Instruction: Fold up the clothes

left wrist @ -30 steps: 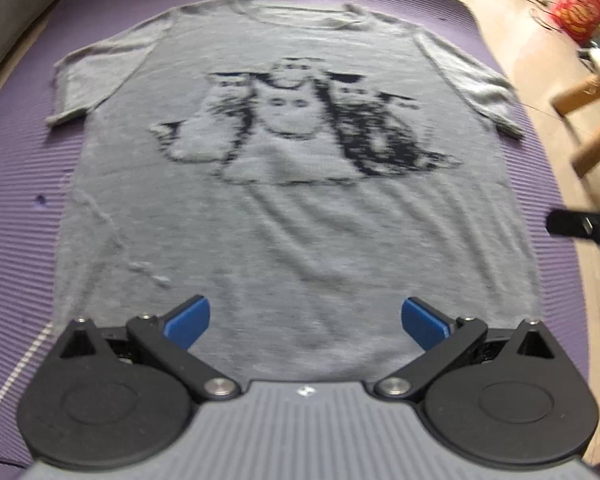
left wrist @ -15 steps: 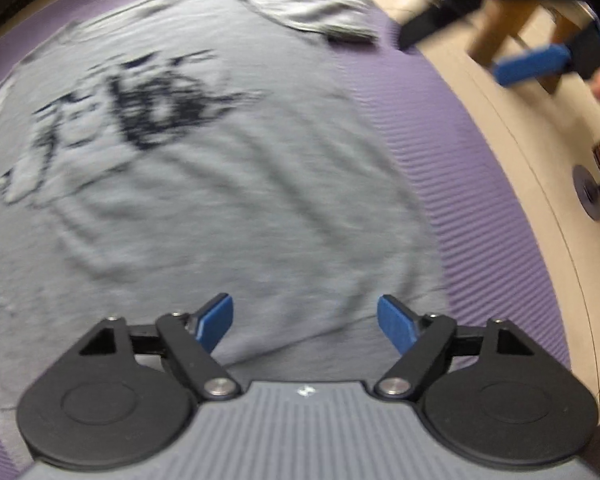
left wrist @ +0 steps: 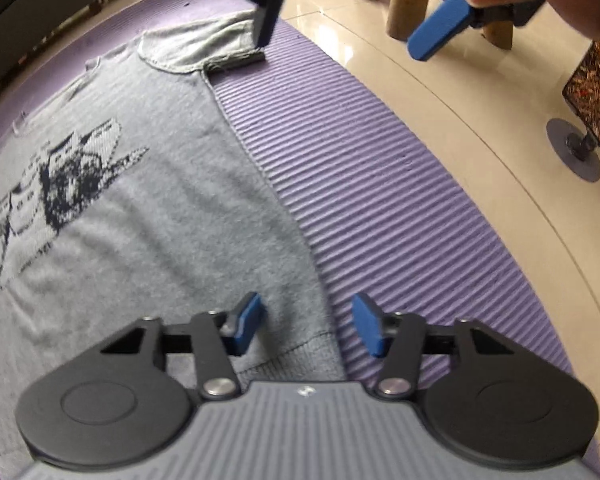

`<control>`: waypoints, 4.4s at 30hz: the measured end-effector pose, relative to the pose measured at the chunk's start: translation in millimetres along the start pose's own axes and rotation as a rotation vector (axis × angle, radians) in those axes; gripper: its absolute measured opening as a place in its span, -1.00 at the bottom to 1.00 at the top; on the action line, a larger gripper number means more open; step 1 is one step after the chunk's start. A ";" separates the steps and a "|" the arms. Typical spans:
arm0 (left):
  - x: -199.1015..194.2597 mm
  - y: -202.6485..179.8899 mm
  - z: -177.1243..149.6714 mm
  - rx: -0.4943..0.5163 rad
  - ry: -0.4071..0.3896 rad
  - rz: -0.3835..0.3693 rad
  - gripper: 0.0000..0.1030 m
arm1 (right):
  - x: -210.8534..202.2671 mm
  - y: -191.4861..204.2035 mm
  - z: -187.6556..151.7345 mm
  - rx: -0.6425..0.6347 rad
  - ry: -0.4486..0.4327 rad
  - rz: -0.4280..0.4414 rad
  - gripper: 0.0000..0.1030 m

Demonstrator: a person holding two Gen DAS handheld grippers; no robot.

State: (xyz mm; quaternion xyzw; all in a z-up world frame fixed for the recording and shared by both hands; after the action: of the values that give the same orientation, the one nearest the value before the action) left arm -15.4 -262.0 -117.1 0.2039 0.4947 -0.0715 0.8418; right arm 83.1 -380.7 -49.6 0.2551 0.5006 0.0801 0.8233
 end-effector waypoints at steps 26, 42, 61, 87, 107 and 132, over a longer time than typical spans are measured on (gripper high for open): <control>5.0 72.4 -1.2 -0.194 0.032 -0.049 -0.88 | 75.9 -15.9 65.3 0.211 -0.187 0.199 0.45; 10.1 90.5 -7.0 -0.223 0.059 -0.073 -0.87 | 130.2 2.1 74.1 -0.001 -0.345 0.040 -0.75; -0.6 75.0 -6.8 -0.246 0.070 -0.225 -0.81 | 115.6 -8.7 93.7 0.265 -0.413 0.366 -0.91; 28.6 211.6 -12.9 -0.257 0.193 -0.038 0.20 | 124.5 94.1 81.4 -0.140 -0.280 0.366 -0.91; 67.7 257.9 10.5 -0.390 0.061 0.042 0.29 | 166.3 157.1 37.1 -0.390 -0.139 0.286 -0.89; 96.4 318.3 20.9 -0.516 -0.011 0.144 0.59 | 169.1 97.8 87.3 -0.207 -0.271 0.120 -0.14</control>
State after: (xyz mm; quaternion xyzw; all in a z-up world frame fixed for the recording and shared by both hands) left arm 152.2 25.8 -104.5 0.0169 0.4759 0.1161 0.8716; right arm 252.9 -261.1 -101.0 0.2071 0.3582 0.1451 0.8987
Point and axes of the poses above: each gripper's, at about its wrist camera, not at the fingertips, and x roughly the way its jaws point, y to its left, z to its top, the point moved 9 cm from there along x, roughly the way its jaws point, and after that the axes turned 14 degrees about z, right-handed, at the moved point
